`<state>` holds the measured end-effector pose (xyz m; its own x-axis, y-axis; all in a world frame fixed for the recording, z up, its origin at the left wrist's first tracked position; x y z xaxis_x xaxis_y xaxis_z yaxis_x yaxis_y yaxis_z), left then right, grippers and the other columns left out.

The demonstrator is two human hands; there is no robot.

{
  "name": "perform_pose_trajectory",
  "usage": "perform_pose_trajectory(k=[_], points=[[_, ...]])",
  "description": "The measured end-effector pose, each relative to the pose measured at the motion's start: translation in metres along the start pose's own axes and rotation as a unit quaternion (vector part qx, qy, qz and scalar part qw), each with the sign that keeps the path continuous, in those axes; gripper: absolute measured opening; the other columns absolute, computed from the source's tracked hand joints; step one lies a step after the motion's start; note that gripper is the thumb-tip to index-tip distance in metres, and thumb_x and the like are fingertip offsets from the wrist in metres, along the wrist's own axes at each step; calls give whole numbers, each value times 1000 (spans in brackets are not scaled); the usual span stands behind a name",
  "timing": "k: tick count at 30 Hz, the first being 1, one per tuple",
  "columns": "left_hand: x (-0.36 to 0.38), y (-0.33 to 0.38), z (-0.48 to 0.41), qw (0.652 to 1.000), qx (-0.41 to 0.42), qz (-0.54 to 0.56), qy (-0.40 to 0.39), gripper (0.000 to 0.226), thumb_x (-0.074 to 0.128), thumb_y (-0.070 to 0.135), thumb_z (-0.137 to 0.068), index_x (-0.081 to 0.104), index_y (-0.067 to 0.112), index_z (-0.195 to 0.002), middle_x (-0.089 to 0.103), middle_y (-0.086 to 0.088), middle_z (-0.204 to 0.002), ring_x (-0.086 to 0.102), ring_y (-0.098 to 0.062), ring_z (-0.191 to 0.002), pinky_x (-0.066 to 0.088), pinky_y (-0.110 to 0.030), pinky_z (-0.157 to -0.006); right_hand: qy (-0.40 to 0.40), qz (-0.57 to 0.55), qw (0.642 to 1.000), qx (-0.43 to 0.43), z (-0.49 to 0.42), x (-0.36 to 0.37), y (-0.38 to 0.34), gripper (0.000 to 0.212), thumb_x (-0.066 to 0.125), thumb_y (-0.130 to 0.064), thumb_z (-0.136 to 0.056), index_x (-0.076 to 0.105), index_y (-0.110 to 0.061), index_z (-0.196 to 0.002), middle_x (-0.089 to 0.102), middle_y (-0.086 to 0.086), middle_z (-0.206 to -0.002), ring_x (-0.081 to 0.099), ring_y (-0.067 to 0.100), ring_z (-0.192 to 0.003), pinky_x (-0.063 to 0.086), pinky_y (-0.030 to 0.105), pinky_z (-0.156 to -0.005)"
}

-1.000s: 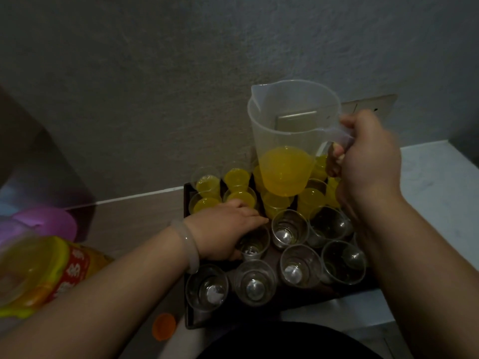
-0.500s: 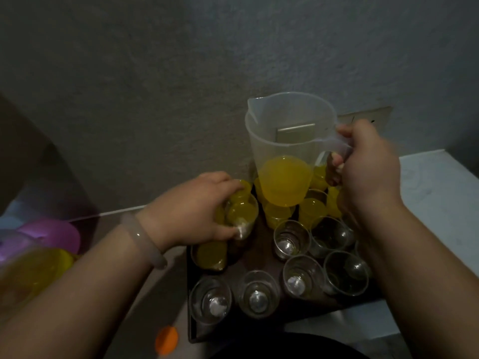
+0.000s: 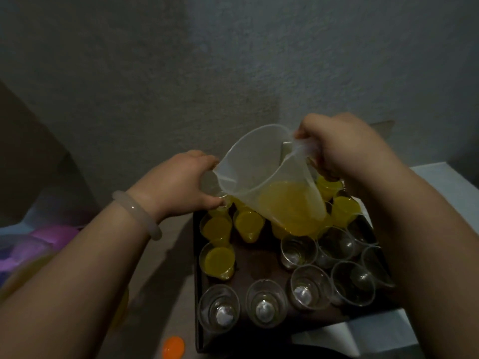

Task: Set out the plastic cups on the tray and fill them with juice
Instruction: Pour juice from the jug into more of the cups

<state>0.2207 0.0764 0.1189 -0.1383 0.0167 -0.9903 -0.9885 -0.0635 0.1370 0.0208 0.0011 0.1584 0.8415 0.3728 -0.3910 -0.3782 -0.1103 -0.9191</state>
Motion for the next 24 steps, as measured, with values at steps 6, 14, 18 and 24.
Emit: perform_pose_trajectory(k=[6, 14, 18, 24], points=[[3, 0, -1, 1000, 5, -20, 1, 78, 73, 51, -72, 43, 28, -139, 50, 6, -131, 48, -12, -119, 43, -27, -93, -22, 127, 992, -13, -9, 16, -25, 38, 57, -35, -82, 53, -13, -51, 45, -5, -31, 37, 7, -27, 32, 29, -50], [11, -4, -2, 1000, -12, -24, -1, 80, 72, 52, -74, 40, 25, -142, 48, 5, -135, 47, -13, -122, 45, -33, -98, -34, 233, 971, -48, -13, 29, -49, 36, 55, -37, -82, 52, -14, -54, 54, 4, -57, 48, 22, -56, 36, 32, -57], [15, -4, -3, 1000, -7, -5, -1, 79, 73, 50, -72, 42, 26, -140, 49, 6, -133, 48, -12, -120, 45, -30, -96, -47, 283, 956, -58, -13, 35, -60, 36, 55, -38, -82, 54, -14, -56, 55, 5, -61, 49, 21, -57, 34, 30, -54], [16, 1, -4, 1000, 2, 3, -6, 77, 72, 50, -72, 42, 28, -140, 49, 6, -134, 48, -12, -120, 46, -32, -97, -64, 326, 940, -74, -11, 41, -71, 34, 54, -38, -82, 54, -15, -57, 55, 5, -61, 51, 20, -58, 30, 30, -51]])
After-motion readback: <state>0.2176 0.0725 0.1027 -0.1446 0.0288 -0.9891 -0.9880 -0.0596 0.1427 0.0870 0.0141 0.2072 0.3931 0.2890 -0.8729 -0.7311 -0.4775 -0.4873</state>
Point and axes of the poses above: each hand's wrist, its own z-axis away from the middle knuckle, its own x-axis out of the palm, y = z × x, the point moved 7 cm from there along -z, towards the middle knuckle
